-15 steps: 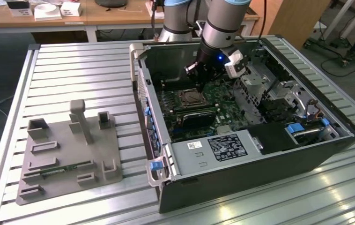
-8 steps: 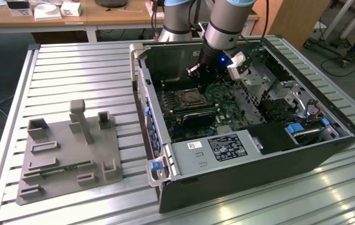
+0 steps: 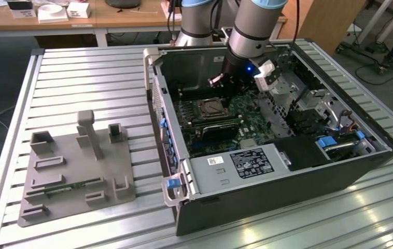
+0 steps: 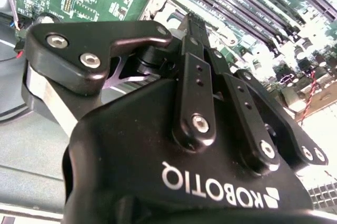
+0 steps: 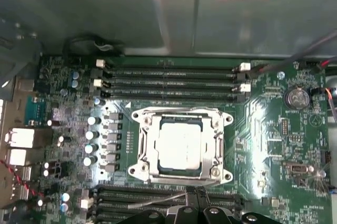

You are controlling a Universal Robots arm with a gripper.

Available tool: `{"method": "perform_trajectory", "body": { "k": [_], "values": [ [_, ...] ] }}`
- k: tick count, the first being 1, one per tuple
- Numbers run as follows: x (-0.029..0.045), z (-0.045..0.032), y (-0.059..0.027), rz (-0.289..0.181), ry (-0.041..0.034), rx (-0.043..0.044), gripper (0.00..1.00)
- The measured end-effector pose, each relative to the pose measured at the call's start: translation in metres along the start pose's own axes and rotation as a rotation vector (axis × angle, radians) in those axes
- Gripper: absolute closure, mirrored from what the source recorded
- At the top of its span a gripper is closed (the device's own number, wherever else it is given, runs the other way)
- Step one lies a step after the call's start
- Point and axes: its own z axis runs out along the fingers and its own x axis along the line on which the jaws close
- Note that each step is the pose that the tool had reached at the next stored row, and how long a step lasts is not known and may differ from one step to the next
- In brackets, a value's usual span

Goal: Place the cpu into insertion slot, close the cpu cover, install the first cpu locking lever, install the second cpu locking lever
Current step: 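Install the second cpu locking lever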

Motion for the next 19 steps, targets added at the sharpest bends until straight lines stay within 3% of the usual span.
{"method": "perform_trajectory", "body": {
  "k": [8, 19],
  "values": [
    [0.0052, 0.0007, -0.0065, 0.0, 0.0001, 0.0009, 0.9],
    [0.0337, 0.0077, -0.0087, 0.0, 0.0001, 0.0009, 0.9]
  ]
}}
